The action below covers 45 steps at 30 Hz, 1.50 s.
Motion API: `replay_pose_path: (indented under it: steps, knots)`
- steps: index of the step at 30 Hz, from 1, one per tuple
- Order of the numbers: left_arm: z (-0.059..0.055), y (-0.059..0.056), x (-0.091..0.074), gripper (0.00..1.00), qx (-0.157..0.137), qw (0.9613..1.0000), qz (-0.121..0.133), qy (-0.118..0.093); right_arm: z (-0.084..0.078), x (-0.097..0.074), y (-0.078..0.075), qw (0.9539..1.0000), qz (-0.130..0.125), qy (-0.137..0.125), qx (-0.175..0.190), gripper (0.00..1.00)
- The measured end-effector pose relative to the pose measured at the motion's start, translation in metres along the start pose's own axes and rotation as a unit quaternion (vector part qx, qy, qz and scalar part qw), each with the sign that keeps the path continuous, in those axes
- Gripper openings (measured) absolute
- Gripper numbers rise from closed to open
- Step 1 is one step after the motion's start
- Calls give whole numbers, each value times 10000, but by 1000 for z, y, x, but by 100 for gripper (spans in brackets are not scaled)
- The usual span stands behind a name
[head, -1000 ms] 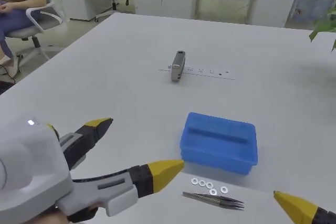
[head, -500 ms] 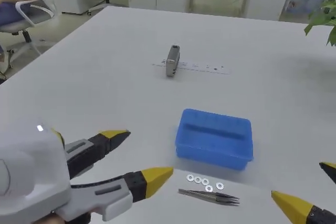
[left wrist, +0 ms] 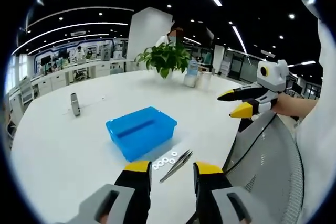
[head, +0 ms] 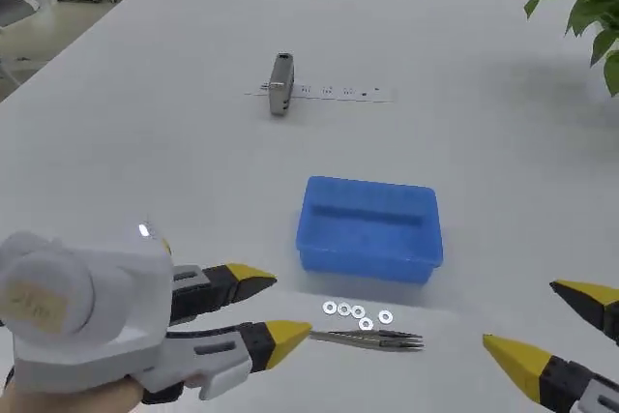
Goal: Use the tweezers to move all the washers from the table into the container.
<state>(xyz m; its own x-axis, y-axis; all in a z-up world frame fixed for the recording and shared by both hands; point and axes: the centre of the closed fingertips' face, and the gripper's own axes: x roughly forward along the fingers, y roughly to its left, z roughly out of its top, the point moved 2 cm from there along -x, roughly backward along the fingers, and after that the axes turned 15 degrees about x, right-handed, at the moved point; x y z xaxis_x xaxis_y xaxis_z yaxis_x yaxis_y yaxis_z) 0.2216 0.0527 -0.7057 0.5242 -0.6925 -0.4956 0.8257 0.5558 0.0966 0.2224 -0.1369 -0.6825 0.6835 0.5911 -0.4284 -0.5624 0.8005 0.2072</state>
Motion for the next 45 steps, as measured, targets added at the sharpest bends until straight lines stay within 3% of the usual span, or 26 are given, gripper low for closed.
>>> replay_pose_path:
  steps: [3, 7, 12, 18, 25, 29, 39, 40, 45]
  knots:
    - [-6, 0, 12, 23, 93, 9996, -227, 154, -2, 0, -1, 10000, -35, 46, 38, 44]
    - [-21, 1, 27, 19, 214, 9970, -500, 554, -6, 3, -3, 9999, -80, 115, 95, 43]
    - [-35, 3, 43, 19, 283, 9940, -634, 844, -8, 7, -6, 9996, -89, 165, 189, 41]
    - [-53, 0, 60, 17, 676, 9841, -932, 1356, -14, 10, -6, 9992, -45, 309, 240, 35]
    - [-59, 1, 74, 16, 1056, 9748, -1119, 1618, -18, 12, -6, 9989, 15, 410, 235, 31]
    - [-65, 3, 78, 13, 1330, 9666, -1205, 1828, -20, 14, -7, 9986, 55, 455, 269, 30]
    - [-67, 3, 83, 7, 1491, 9611, -1339, 1899, -22, 22, -8, 9978, 155, 587, 274, 27]
    - [-68, 2, 83, 7, 1532, 9597, -1365, 1919, -22, 23, -9, 9978, 160, 585, 280, 26]
    - [-70, -1, 84, 7, 2183, 9430, -1425, 2070, -21, 29, -7, 9976, 260, 620, 164, 21]
